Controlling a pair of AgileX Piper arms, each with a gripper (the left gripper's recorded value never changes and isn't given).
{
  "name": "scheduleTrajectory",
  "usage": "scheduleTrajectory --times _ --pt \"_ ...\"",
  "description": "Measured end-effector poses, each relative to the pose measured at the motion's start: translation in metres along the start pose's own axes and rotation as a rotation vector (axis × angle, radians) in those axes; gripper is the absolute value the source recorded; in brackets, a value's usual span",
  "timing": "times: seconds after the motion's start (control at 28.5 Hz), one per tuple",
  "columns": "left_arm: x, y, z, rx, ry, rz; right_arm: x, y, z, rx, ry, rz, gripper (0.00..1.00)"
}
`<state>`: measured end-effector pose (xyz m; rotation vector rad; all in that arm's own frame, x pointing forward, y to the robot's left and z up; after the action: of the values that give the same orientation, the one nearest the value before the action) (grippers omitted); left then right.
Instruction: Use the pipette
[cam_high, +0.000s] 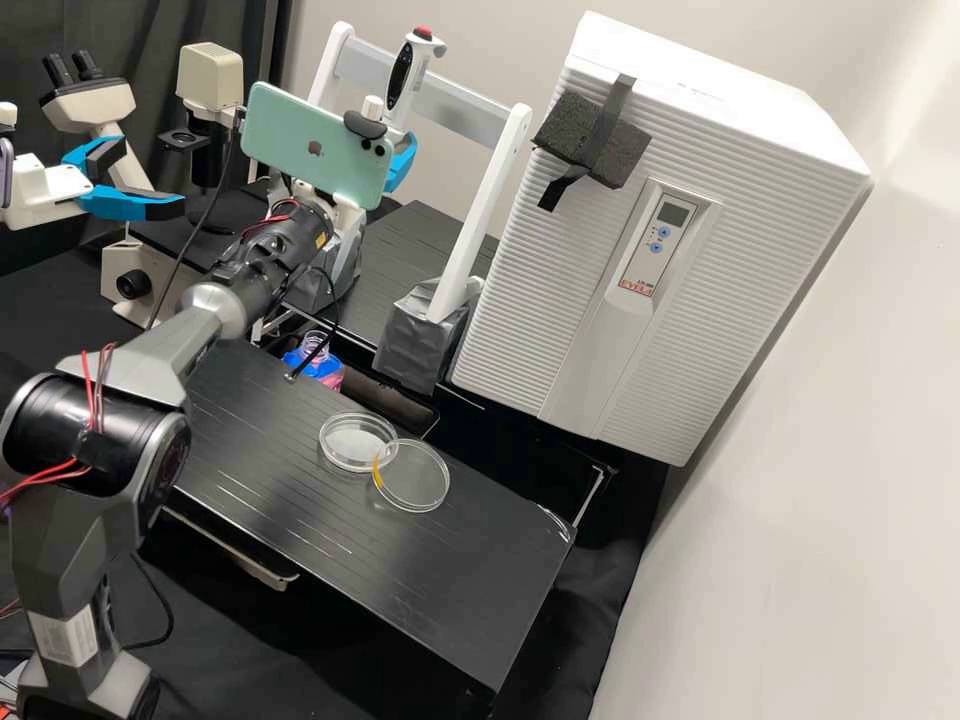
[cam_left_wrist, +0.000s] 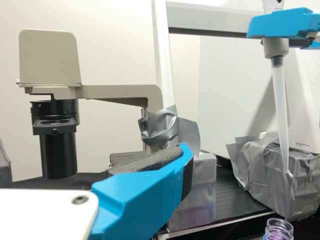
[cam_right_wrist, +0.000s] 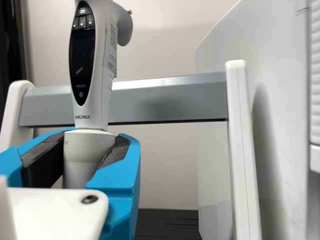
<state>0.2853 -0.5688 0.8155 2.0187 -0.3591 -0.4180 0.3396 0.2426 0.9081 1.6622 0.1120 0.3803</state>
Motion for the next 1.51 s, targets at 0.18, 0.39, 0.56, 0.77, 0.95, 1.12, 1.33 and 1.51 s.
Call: scheduleTrajectory --times 0.18,0.39,0.56,0.77,0.95,1.12,1.33,1.51 --pt "0.0000 0.000 0.000 0.000 0.000 0.000 -0.013 -0.012 0.001 -0.002 -0.006 0.075 0.00" --pt "0.0000 0.000 0.000 0.000 0.000 0.000 -0.024 -0.023 0.003 -0.053 0.000 0.129 0.00" --pt "0.0028 -0.008 0.005 -0.007 -0.015 -0.025 -0.028 -0.029 0.007 -0.066 -0.007 0.119 0.00" --pt "0.0083 -0.031 0.024 0.016 -0.053 -0.107 -0.029 -0.031 0.008 -0.068 -0.009 0.117 0.00" --pt "0.0114 -0.055 0.037 0.034 -0.085 -0.176 -0.029 -0.031 0.008 -0.068 -0.009 0.117 0.00" --pt "0.0081 -0.072 0.041 0.048 -0.079 -0.228 -0.031 -0.035 0.006 -0.064 -0.001 0.117 0.00" --pt "0.0081 -0.081 0.039 0.034 -0.054 -0.254 -0.035 -0.044 0.009 -0.068 0.001 0.113 0.00" --pt "0.0075 -0.081 0.040 0.032 -0.054 -0.256 -0.035 -0.051 0.013 -0.073 -0.008 0.095 0.00"
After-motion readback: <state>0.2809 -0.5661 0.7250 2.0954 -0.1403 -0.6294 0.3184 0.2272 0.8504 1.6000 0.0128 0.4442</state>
